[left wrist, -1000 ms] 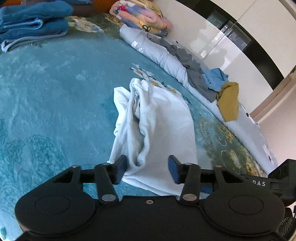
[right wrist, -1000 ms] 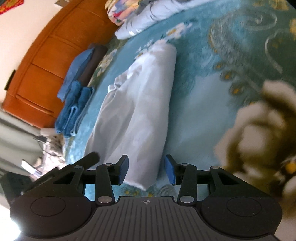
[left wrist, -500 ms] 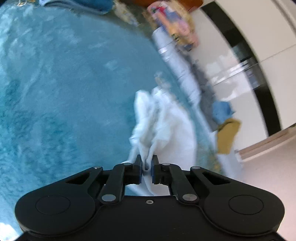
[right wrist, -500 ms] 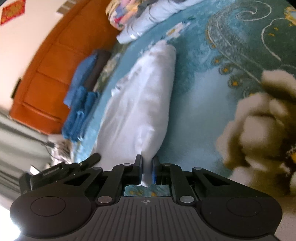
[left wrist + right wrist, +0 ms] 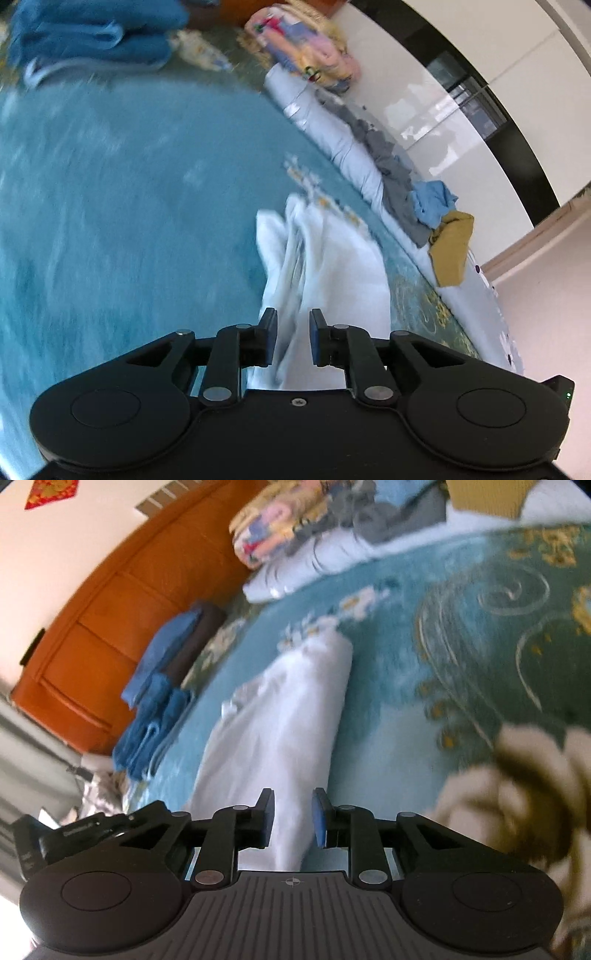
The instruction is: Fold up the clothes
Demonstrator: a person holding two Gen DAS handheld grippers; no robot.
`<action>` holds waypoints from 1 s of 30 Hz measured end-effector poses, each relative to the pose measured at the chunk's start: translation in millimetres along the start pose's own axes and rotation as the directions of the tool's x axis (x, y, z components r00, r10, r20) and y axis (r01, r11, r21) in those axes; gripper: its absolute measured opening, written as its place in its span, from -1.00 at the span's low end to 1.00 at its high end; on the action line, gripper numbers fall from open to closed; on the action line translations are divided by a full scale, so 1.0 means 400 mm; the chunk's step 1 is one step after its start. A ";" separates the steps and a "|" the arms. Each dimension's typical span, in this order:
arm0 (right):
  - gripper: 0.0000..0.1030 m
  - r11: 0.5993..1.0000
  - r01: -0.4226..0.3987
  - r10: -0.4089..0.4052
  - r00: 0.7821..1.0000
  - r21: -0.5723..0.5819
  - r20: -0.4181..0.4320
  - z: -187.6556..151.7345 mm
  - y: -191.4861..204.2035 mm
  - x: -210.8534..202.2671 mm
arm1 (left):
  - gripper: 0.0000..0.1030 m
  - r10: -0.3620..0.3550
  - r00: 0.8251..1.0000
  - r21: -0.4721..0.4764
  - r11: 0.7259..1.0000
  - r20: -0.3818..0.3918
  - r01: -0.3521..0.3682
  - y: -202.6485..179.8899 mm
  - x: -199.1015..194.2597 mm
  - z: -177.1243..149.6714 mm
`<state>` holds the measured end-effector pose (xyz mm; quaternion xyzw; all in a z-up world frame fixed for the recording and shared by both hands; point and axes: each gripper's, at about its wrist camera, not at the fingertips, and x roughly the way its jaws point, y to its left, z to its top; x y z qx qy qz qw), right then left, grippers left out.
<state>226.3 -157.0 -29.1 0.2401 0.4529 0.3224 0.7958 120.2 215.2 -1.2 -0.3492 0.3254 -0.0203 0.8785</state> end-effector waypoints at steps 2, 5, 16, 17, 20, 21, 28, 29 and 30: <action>-0.56 1.000 -0.005 0.005 1.000 -0.007 0.001 0.010 0.008 0.017 | -0.43 -0.007 1.000 0.037 0.999 0.005 0.007 -0.027 0.035 0.039; -0.51 1.000 -0.012 0.012 1.000 -0.018 0.002 0.025 0.021 0.043 | -0.41 0.013 1.000 0.093 0.996 -0.009 -0.012 -0.061 0.108 0.086; -0.34 0.999 -0.012 0.012 1.000 -0.035 -0.023 0.057 0.032 0.104 | -0.42 0.119 0.991 0.336 0.937 -0.057 -0.094 -0.102 0.333 0.152; -0.34 0.999 -0.012 0.012 1.000 -0.030 -0.022 0.059 0.029 0.107 | -0.43 0.129 0.990 0.352 0.930 -0.050 -0.103 -0.101 0.345 0.155; -0.33 0.999 -0.016 0.015 1.000 -0.032 -0.025 0.063 0.026 0.117 | -0.42 0.166 0.985 0.370 0.919 -0.039 -0.140 -0.086 0.376 0.167; -0.32 0.999 -0.017 0.016 1.000 -0.031 -0.025 0.065 0.026 0.123 | -0.42 0.179 0.983 0.373 0.915 -0.036 -0.153 -0.079 0.386 0.171; -0.31 1.000 -0.026 0.026 0.999 -0.005 -0.026 0.067 0.009 0.139 | -0.33 0.182 0.981 0.328 0.933 -0.073 -0.149 -0.026 0.425 0.189; -0.31 1.000 -0.027 0.027 0.999 -0.007 -0.024 0.068 0.010 0.136 | -0.35 0.166 0.983 0.306 0.942 -0.078 -0.134 -0.020 0.419 0.193; -0.31 1.000 -0.028 0.028 0.999 -0.009 -0.022 0.069 0.010 0.132 | -0.42 0.144 0.986 0.279 0.953 -0.084 -0.115 -0.014 0.408 0.197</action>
